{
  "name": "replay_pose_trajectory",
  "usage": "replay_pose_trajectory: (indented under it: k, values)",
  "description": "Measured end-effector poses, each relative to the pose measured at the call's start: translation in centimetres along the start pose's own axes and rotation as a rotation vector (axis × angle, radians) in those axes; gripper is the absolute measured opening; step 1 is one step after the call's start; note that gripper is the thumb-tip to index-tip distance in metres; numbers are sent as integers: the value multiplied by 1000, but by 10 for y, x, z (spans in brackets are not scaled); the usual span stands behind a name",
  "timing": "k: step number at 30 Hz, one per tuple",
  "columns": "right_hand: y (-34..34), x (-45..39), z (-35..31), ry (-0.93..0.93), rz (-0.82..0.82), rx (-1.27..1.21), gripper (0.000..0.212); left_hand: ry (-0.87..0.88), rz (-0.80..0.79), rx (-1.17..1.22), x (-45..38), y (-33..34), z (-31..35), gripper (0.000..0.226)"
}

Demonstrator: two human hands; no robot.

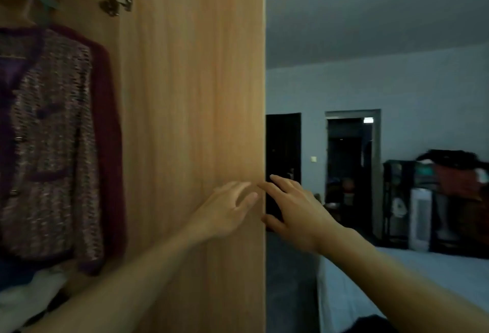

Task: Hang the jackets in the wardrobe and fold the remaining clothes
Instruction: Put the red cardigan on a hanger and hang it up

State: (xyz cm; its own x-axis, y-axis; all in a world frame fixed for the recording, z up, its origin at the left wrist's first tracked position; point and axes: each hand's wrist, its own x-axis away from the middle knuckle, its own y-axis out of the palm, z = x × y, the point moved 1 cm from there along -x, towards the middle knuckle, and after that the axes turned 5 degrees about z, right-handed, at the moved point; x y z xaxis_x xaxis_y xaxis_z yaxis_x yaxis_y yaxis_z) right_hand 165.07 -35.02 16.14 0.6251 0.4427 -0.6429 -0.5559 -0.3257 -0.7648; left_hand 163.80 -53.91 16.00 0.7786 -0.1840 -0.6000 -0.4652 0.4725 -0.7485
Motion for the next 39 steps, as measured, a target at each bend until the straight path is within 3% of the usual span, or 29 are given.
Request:
replay_pose_trajectory:
  k: [9, 17, 21, 29, 39]
  values:
    - [-75, 130, 137, 353, -49, 248, 68, 204, -248, 225, -33, 132, 111, 68]
    - [-91, 234, 178, 633, -260, 490, 55, 373, -385, 380, -20, 233, 166, 56]
    - [-76, 283, 182, 738, -365, 536, 62, 412, -449, 434, -7, 282, 183, 52]
    - [-70, 360, 221, 895, -357, 522, 65, 535, -599, 434, 26, 361, 228, 47]
    - [-60, 455, 330, 1004, -305, 370, 64, 477, -689, 389, 26, 449, 315, 43]
